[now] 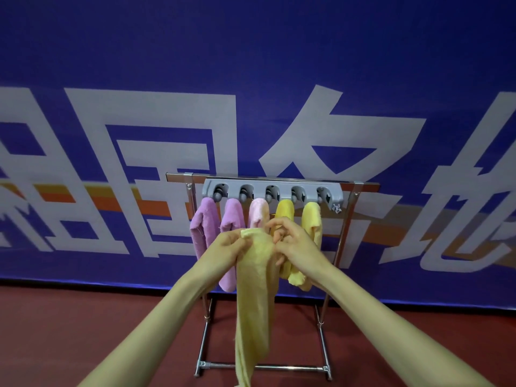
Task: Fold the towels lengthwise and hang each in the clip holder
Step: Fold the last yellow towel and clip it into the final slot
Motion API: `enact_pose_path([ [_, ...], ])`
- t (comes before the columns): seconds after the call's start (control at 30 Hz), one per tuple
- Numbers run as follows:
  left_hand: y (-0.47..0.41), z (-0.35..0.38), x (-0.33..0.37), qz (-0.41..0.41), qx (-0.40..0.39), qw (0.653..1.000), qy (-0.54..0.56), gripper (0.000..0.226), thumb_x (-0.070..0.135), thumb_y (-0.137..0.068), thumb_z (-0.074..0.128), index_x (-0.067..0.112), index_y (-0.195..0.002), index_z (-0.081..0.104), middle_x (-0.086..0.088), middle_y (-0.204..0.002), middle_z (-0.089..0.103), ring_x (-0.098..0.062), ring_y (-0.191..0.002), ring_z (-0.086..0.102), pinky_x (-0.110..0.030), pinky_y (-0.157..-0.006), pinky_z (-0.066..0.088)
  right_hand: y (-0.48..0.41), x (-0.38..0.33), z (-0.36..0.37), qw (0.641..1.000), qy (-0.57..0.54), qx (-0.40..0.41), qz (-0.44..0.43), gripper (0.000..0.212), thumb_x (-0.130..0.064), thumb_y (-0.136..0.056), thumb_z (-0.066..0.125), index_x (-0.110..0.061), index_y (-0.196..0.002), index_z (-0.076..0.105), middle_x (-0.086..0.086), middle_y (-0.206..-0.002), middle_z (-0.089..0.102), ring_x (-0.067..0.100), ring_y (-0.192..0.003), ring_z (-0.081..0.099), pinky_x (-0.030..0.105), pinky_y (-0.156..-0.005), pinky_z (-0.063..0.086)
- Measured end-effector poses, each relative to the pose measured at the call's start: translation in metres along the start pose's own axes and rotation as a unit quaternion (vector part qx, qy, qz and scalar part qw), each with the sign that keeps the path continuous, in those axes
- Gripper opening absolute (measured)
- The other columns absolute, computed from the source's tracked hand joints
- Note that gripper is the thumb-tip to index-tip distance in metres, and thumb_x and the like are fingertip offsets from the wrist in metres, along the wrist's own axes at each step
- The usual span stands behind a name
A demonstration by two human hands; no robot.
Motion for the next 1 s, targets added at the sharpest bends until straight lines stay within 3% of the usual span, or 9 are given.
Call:
enact_pose_path([
  [0.13,0.002,-0.007,0.013,0.043,-0.013,0.997,-0.058,0.022,0.010,-0.099,0.046,0.012,-0.098,0.068,0.017,-0.082,0.072,0.004,-0.079,0.064,-0.008,-0.070,0.046,-0.001,0.010,0.006,0.995,0.086,-0.052,0.002,0.014,-0.002,-0.081,0.064,-0.016,-0.084,0.061,0.007,-0.096,0.042,0.007,-0.073,0.044,0.009,-0.066,0.038],
  [0.27,0.000,-0.024,0.015,0.066,0.023,0.993,-0.094,0.019,0.014,-0.098,0.050,0.014,-0.097,0.070,0.001,-0.092,0.071,-0.005,-0.089,0.064,-0.018,-0.082,0.049,-0.001,0.035,0.016,0.983,0.138,-0.118,0.015,0.024,-0.018,-0.083,0.070,0.001,-0.073,0.060,0.008,-0.094,0.048,0.010,-0.086,0.046,0.016,-0.080,0.037],
  [0.33,0.001,-0.031,0.019,0.074,0.051,0.993,-0.075,0.019,0.013,-0.097,0.051,0.013,-0.094,0.070,0.001,-0.086,0.071,-0.002,-0.084,0.065,-0.012,-0.077,0.048,0.001,0.049,0.017,0.968,0.206,-0.137,0.029,0.020,-0.025,-0.084,0.069,-0.009,-0.072,0.066,0.001,-0.109,0.055,0.011,-0.105,0.046,0.016,-0.091,0.035],
  [0.43,0.001,-0.046,0.024,0.087,0.090,0.988,-0.090,0.020,0.024,-0.095,0.055,0.013,-0.090,0.071,-0.002,-0.077,0.068,-0.006,-0.076,0.062,-0.019,-0.072,0.048,0.004,0.060,0.011,0.969,0.199,-0.133,0.054,0.023,-0.022,-0.089,0.062,-0.019,-0.067,0.065,-0.008,-0.089,0.053,-0.001,-0.080,0.052,0.011,-0.067,0.039],
  [0.5,0.001,-0.057,0.024,0.110,0.113,0.974,-0.166,0.027,0.030,-0.094,0.055,0.008,-0.085,0.069,-0.013,-0.074,0.064,-0.009,-0.070,0.056,-0.024,-0.068,0.044,0.004,0.061,0.001,0.979,0.162,-0.114,0.056,0.032,-0.024,-0.091,0.060,-0.022,-0.059,0.060,-0.006,-0.072,0.053,-0.003,-0.058,0.050,0.020,-0.059,0.038],
  [0.57,0.003,-0.066,0.025,0.127,0.147,0.950,-0.245,0.029,0.026,-0.095,0.054,0.006,-0.076,0.063,-0.016,-0.067,0.057,-0.009,-0.062,0.047,-0.018,-0.058,0.036,0.002,0.057,-0.009,0.984,0.147,-0.088,0.046,0.036,-0.032,-0.087,0.063,-0.008,-0.061,0.059,0.006,-0.064,0.049,0.017,-0.059,0.045,0.035,-0.061,0.035],
  [0.67,0.006,-0.073,0.022,0.134,0.171,0.930,-0.297,0.034,0.019,-0.095,0.053,0.011,-0.063,0.051,0.000,-0.054,0.044,-0.007,-0.052,0.036,-0.018,-0.049,0.029,-0.002,0.039,-0.028,0.995,0.099,-0.028,0.017,0.041,-0.018,-0.084,0.069,0.014,-0.067,0.051,0.009,-0.064,0.043,0.019,-0.063,0.038,0.031,-0.063,0.031],
  [0.8,0.003,-0.076,0.006,0.108,0.152,0.934,-0.304,0.036,0.022,-0.095,0.054,0.003,-0.065,0.051,-0.001,-0.055,0.041,-0.008,-0.051,0.033,-0.027,-0.052,0.030,-0.006,0.005,-0.051,0.996,0.040,0.072,-0.045,0.033,-0.001,-0.080,0.067,-0.006,-0.056,0.044,0.002,-0.058,0.037,0.009,-0.057,0.036,0.022,-0.055,0.031],
  [1.0,0.003,-0.078,0.016,0.123,0.170,0.930,-0.301,0.038,0.024,-0.096,0.053,0.001,-0.067,0.049,-0.019,-0.062,0.052,-0.024,-0.056,0.045,-0.033,-0.053,0.034,-0.010,-0.008,-0.047,0.992,-0.034,0.108,-0.058,0.012,0.003,-0.081,0.061,-0.003,-0.080,0.050,0.012,-0.073,0.047,0.021,-0.068,0.044,0.035,-0.063,0.037],
])
Point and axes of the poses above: each hand's wrist, its own y-axis away from the middle knuckle, its own z-axis out of the palm, x = y × z, the point moved 9 cm from there along -y, towards the middle knuckle
